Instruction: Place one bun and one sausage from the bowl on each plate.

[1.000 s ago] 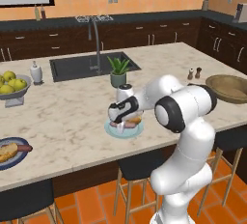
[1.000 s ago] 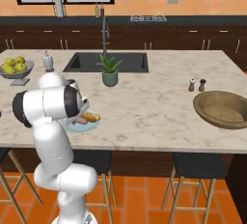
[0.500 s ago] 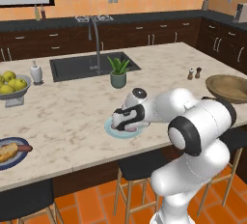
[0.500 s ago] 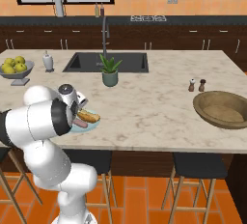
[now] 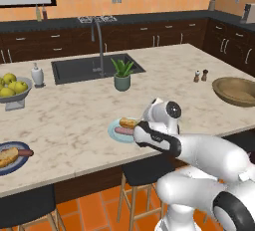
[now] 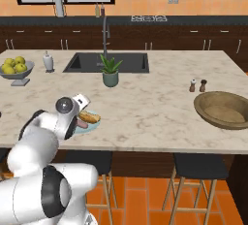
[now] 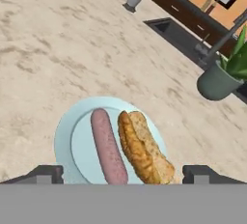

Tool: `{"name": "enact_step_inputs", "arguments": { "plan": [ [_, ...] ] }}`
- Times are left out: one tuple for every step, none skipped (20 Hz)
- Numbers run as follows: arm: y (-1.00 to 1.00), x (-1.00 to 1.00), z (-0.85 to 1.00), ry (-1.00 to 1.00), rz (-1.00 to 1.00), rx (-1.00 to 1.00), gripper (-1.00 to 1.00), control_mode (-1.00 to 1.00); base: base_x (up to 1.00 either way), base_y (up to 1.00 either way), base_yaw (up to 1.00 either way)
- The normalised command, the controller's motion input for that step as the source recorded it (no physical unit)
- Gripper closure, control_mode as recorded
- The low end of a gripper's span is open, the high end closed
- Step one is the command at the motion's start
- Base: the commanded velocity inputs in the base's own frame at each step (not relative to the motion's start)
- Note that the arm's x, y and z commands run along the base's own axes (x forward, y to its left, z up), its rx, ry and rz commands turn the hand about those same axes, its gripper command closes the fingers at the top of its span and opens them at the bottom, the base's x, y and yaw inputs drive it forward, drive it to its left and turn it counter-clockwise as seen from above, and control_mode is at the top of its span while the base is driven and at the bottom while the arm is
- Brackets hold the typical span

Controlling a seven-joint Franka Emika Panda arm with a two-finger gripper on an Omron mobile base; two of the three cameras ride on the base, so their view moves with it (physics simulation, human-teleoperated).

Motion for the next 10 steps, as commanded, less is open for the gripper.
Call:
{"name": "enact_step_inputs", "arguments": {
  "plan": [
    [-0.91, -0.8, 1.0, 0.15, -0.01, 0.0, -1.0, -1.0, 0.0, 0.0, 0.0],
    [-1.0, -0.96, 1.0, 0.23, -0.06, 0.0, -1.0, -1.0, 0.0, 0.0, 0.0],
    [-1.0, -1.0, 1.0, 0.34, -0.07, 0.0, -1.0, -1.0, 0.0, 0.0, 0.0],
    [-1.0, -1.0, 1.0, 0.49, -0.07, 0.0, -1.0, -1.0, 0.0, 0.0, 0.0],
    [-1.0, -1.0, 0.89, 0.58, -0.07, 0.0, -1.0, -1.0, 0.0, 0.0, 0.0],
    [-1.0, -1.0, 0.73, 0.65, -0.07, 0.0, -1.0, -1.0, 0.0, 0.0, 0.0],
    [-0.96, -1.0, 0.66, 0.68, -0.08, -0.01, -1.0, -1.0, 0.0, 0.0, 0.0],
    [-0.93, -1.0, 0.66, 0.68, -0.07, -0.02, -1.0, -1.0, 0.0, 0.0, 0.0],
    [-0.91, -1.0, 0.69, 0.69, -0.07, -0.01, -1.0, -1.0, 0.0, 0.0, 0.0],
    [-0.89, -1.0, 0.7, 0.68, -0.07, -0.01, -1.0, -1.0, 0.0, 0.0, 0.0]
  ]
}}
